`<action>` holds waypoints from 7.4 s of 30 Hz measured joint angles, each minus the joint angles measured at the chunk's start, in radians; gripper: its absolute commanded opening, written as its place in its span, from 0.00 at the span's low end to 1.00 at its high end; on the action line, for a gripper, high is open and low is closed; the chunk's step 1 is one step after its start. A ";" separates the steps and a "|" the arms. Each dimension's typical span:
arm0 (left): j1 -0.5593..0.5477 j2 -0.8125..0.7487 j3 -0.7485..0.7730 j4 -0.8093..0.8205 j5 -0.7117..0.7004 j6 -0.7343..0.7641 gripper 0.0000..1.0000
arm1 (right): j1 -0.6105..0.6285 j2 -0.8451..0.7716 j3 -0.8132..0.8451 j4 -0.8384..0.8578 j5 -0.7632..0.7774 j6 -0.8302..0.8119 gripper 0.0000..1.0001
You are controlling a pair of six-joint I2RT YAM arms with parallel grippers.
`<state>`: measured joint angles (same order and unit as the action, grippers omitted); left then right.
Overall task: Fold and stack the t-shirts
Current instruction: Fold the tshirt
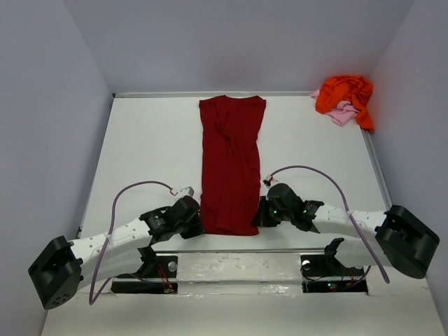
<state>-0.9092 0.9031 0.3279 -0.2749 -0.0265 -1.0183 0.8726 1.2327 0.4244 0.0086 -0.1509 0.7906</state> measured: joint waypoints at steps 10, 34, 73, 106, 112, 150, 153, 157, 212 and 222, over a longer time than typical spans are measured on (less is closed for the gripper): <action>-0.002 -0.007 0.068 -0.060 -0.059 0.019 0.00 | 0.001 -0.101 0.004 -0.084 0.046 -0.002 0.00; 0.099 0.216 0.425 0.085 -0.381 0.242 0.00 | -0.013 0.126 0.496 -0.289 0.530 -0.096 0.00; 0.363 0.835 0.849 0.403 -0.359 0.473 0.00 | -0.272 0.717 1.037 -0.284 0.638 -0.302 0.00; 0.480 0.973 1.105 0.274 -0.217 0.536 0.80 | -0.363 0.903 1.229 -0.269 0.498 -0.470 0.57; 0.453 0.763 1.228 0.128 -0.220 0.615 0.81 | -0.362 0.805 1.232 -0.286 0.358 -0.509 0.57; 0.453 0.348 0.867 0.192 -0.395 0.719 0.84 | -0.315 1.088 1.470 -0.296 -0.059 -0.467 0.55; 0.453 0.348 0.867 0.192 -0.393 0.719 0.84 | -0.315 1.111 1.519 -0.299 -0.034 -0.481 0.55; 0.453 0.348 0.867 0.193 -0.393 0.719 0.84 | -0.315 1.152 1.570 -0.301 -0.011 -0.497 0.55; 0.453 0.348 0.867 0.196 -0.370 0.718 0.85 | -0.315 1.066 1.381 -0.297 0.004 -0.551 0.54; 0.453 0.348 0.867 0.196 -0.366 0.718 0.85 | -0.312 1.096 1.432 -0.300 0.126 -0.587 0.54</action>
<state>-0.4564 1.2514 1.1954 -0.0788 -0.3923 -0.3004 0.5606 2.3283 1.8568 -0.2913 -0.0246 0.2035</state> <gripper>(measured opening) 0.844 0.539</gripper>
